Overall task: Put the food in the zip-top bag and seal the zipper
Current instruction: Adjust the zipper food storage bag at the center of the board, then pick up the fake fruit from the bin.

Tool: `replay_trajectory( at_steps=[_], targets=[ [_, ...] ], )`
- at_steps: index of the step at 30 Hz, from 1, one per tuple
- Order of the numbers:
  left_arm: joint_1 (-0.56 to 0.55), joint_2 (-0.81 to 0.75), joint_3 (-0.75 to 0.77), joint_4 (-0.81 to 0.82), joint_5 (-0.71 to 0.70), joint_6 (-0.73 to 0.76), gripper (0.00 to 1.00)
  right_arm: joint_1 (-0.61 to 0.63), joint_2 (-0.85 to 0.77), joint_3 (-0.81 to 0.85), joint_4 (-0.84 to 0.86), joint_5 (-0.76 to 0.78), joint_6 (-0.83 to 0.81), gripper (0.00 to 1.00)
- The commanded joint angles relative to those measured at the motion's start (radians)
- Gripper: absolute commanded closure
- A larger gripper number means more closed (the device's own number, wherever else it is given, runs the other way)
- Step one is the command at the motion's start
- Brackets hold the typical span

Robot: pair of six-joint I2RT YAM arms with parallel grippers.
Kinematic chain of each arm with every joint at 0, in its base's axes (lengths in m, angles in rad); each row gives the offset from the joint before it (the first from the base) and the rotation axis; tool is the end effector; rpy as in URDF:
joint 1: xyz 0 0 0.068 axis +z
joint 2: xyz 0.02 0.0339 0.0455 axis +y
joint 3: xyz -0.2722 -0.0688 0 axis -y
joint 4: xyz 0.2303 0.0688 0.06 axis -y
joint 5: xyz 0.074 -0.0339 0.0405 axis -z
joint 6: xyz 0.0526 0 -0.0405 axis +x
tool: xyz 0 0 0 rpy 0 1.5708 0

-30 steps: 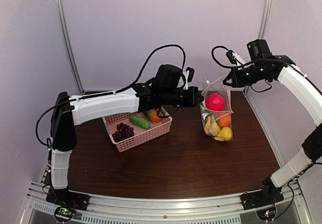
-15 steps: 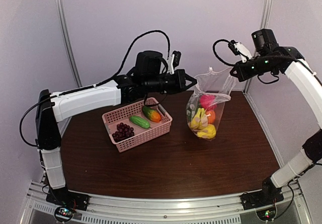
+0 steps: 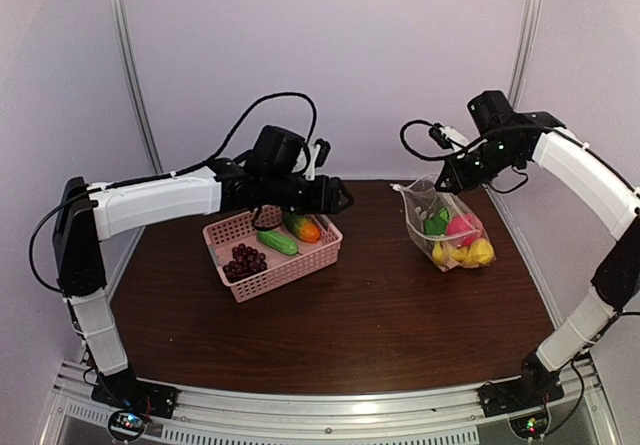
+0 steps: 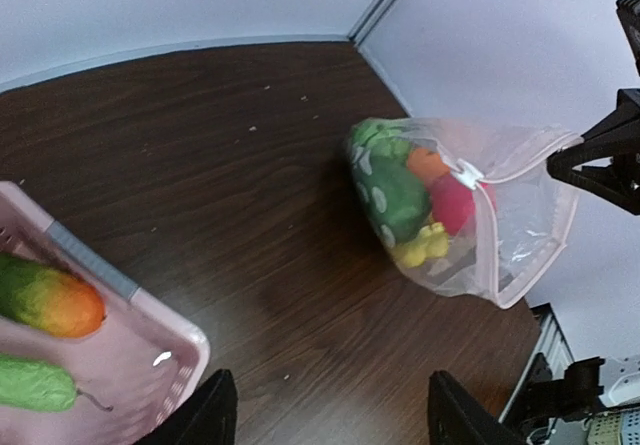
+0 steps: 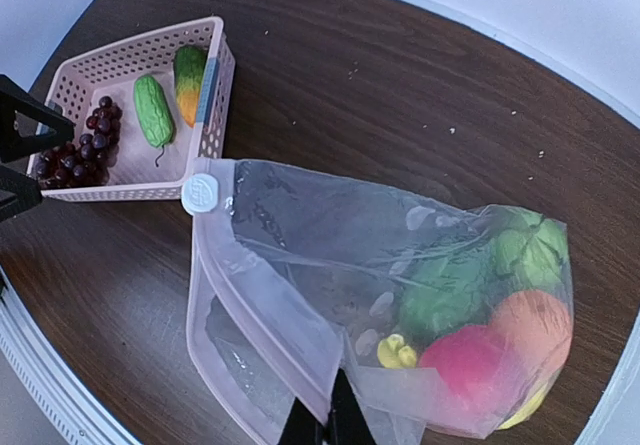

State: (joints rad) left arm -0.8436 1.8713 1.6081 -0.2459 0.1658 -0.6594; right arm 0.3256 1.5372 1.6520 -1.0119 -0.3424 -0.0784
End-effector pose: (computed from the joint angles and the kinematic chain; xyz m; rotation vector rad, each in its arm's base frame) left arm 0.2916 -0.3408 0.3102 0.3175 2.2393 -1.0425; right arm 0.2879 0.1158 0.3750 -0.6406 2.3845 0.5293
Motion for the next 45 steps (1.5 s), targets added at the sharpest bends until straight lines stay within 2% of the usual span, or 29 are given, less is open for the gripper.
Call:
replay_trajectory(
  at_steps=[1,5,14,16,24,28,30,33,35,37,40,45],
  targets=[
    [0.058,-0.102,-0.128,-0.185,-0.197,0.075,0.31,0.059,0.039,-0.038,0.028,-0.044,0.013,1.00],
    [0.109,-0.093,-0.184,-0.213,-0.204,0.078,0.28,0.076,0.061,-0.012,0.027,-0.043,0.011,1.00],
    [0.221,0.157,-0.009,-0.298,-0.235,0.003,0.27,0.081,0.070,0.010,0.030,-0.051,0.010,1.00],
    [0.233,0.178,0.003,-0.260,-0.238,-0.008,0.28,0.081,0.057,-0.009,0.041,-0.043,0.008,1.00],
    [0.267,0.261,-0.013,-0.007,-0.040,-0.149,0.31,0.081,0.051,-0.023,0.051,-0.051,0.009,1.00],
    [0.265,0.287,-0.006,0.075,-0.013,-0.214,0.32,0.081,0.048,-0.028,0.052,-0.053,0.009,1.00],
    [0.266,0.315,0.026,0.081,-0.008,-0.232,0.32,0.081,0.047,-0.031,0.056,-0.055,0.011,1.00],
    [0.267,0.392,0.126,-0.026,-0.022,-0.263,0.33,0.082,0.044,-0.035,0.056,-0.059,0.013,1.00],
    [0.267,0.417,0.144,-0.033,-0.018,-0.292,0.33,0.082,0.039,-0.037,0.058,-0.059,0.014,1.00],
    [0.267,0.432,0.134,-0.011,-0.018,-0.319,0.37,0.082,0.033,-0.040,0.063,-0.059,0.017,1.00],
    [0.267,0.431,0.106,0.020,-0.021,-0.343,0.53,0.082,0.026,-0.043,0.064,-0.059,0.019,1.00],
    [0.266,0.347,0.009,0.068,-0.035,-0.352,0.69,0.082,0.007,-0.057,0.066,-0.056,0.020,1.00]
  ],
)
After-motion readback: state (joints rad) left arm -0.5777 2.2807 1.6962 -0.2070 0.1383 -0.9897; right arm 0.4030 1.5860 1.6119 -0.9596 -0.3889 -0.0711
